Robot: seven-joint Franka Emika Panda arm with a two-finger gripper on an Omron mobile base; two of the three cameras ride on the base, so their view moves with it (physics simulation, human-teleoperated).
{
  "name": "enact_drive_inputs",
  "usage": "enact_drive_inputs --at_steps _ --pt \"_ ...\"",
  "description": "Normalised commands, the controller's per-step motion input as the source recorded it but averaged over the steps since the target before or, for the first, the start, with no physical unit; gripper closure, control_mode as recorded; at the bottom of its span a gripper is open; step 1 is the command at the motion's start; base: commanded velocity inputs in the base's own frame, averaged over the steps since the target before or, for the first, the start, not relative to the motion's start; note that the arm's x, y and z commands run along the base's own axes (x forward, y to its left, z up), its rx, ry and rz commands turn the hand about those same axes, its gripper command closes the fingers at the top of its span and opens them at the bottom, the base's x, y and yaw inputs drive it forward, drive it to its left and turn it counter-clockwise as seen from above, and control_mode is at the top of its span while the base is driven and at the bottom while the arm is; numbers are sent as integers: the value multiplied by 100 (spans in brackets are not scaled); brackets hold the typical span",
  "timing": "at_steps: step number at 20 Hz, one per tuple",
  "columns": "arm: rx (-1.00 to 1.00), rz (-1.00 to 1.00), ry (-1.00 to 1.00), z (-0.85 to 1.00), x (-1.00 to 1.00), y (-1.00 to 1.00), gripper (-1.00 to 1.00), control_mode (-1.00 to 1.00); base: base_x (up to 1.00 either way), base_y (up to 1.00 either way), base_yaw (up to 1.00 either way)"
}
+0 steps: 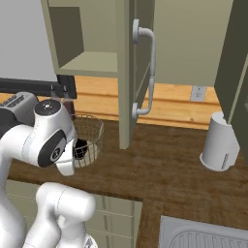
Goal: Open the cabinet, pick up the bread from the cabinet and place it in the basket. Then move the basket to the dining counter.
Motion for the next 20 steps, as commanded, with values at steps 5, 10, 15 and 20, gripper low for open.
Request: enact_drive_inputs --at_steps 5,10,15,20 --pt "5 -15 -2 17 0 0 100 -100 0 0 0" --pt "0 -1 1 1 0 0 100 -100 0 0 0" --pt "0 0 0 0 0 0 100 -100 0 0 0" --pt "0 0 0 0 -6 3 100 100 -18 11 0"
